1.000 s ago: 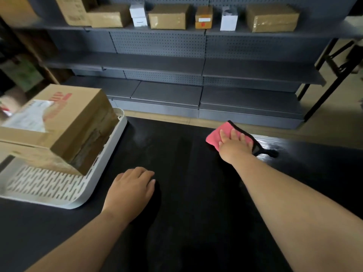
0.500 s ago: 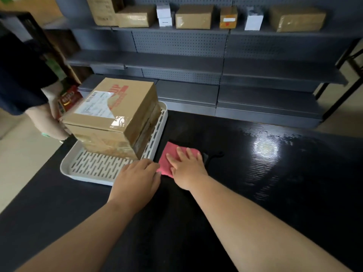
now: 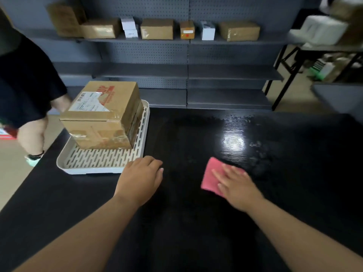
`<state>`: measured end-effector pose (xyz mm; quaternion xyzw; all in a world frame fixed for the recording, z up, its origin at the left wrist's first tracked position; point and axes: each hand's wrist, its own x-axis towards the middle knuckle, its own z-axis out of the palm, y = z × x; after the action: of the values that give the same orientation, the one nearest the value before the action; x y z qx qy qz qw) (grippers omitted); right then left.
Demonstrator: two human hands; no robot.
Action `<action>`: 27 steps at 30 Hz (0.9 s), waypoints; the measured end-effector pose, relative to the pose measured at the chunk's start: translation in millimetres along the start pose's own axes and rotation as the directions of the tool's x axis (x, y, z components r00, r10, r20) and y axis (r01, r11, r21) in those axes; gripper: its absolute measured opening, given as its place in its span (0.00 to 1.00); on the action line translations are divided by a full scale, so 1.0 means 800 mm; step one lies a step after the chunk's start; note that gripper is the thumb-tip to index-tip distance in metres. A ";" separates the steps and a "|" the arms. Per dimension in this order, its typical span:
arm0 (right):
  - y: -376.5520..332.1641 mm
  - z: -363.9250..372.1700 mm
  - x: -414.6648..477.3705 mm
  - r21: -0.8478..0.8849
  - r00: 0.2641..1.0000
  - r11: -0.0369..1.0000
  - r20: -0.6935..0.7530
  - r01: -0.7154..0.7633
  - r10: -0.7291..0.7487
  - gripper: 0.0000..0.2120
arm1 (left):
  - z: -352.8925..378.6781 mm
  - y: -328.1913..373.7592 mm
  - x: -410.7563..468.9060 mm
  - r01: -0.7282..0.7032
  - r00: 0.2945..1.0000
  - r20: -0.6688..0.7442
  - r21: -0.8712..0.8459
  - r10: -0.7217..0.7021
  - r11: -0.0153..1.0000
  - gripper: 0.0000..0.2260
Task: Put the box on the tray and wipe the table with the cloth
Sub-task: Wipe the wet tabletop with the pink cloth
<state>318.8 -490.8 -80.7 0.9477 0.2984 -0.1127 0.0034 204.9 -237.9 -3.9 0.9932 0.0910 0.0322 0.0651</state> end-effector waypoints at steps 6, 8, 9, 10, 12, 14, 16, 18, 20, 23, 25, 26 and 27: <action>0.080 0.017 0.010 0.075 0.857 0.863 0.190 -0.500 0.480 0.28 | -0.006 0.003 -0.028 -0.040 0.999 -0.021 0.009 0.040 0.999 0.16; 0.010 0.027 0.005 0.072 0.910 0.913 0.146 -0.401 0.388 0.28 | -0.004 0.006 -0.031 -0.049 0.999 -0.023 0.012 0.049 0.999 0.15; -0.030 0.029 -0.004 0.075 0.946 0.947 0.115 -0.311 0.301 0.28 | -0.002 0.010 -0.030 -0.055 0.998 -0.023 0.013 0.055 0.998 0.15; -0.067 0.026 -0.019 0.083 0.972 0.972 0.107 -0.219 0.210 0.27 | 0.000 0.015 -0.028 -0.062 0.998 -0.026 0.014 0.063 0.998 0.14; -0.121 0.020 -0.053 0.083 0.994 0.996 0.107 -0.030 0.021 0.28 | 0.004 0.029 -0.022 -0.077 0.997 -0.031 0.012 0.078 0.997 0.13; -0.122 0.020 -0.075 0.112 0.985 0.990 0.133 0.091 -0.105 0.36 | 0.007 0.045 -0.016 -0.101 0.994 -0.034 0.015 0.101 0.995 0.12; -0.076 0.024 -0.083 0.099 0.994 0.990 0.035 0.097 -0.101 0.34 | 0.009 0.059 -0.012 -0.127 0.991 -0.036 0.017 0.128 0.992 0.12; -0.003 0.029 -0.089 0.082 0.997 0.994 0.030 -0.074 0.072 0.32 | 0.011 0.070 -0.008 -0.151 0.988 -0.036 0.023 0.152 0.988 0.12; 0.082 0.030 -0.096 0.064 0.956 0.954 -0.004 -0.292 0.293 0.31 | 0.013 0.077 -0.007 -0.161 0.986 -0.029 0.025 0.162 0.987 0.13; 0.192 0.014 -0.107 -0.005 0.863 0.869 0.115 -0.495 0.492 0.24 | 0.018 0.089 -0.001 -0.179 0.984 -0.002 0.021 0.179 0.984 0.15; 0.208 0.004 -0.104 0.033 0.829 0.834 0.135 -0.551 0.542 0.24 | 0.023 0.096 0.006 -0.183 0.983 0.011 0.018 0.183 0.983 0.16; 0.199 0.005 -0.101 0.041 0.816 0.818 0.112 -0.574 0.567 0.24 | 0.024 0.102 0.011 -0.180 0.984 0.015 0.016 0.180 0.984 0.16; 0.184 0.008 -0.097 0.023 0.818 0.821 0.107 -0.571 0.566 0.25 | 0.027 0.108 0.017 -0.176 0.984 0.021 0.016 0.175 0.984 0.17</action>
<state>339.1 -656.0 -79.1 0.9868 -0.0014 -0.1597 0.0253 235.1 -322.2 -12.5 0.9982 0.0028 0.0273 0.0540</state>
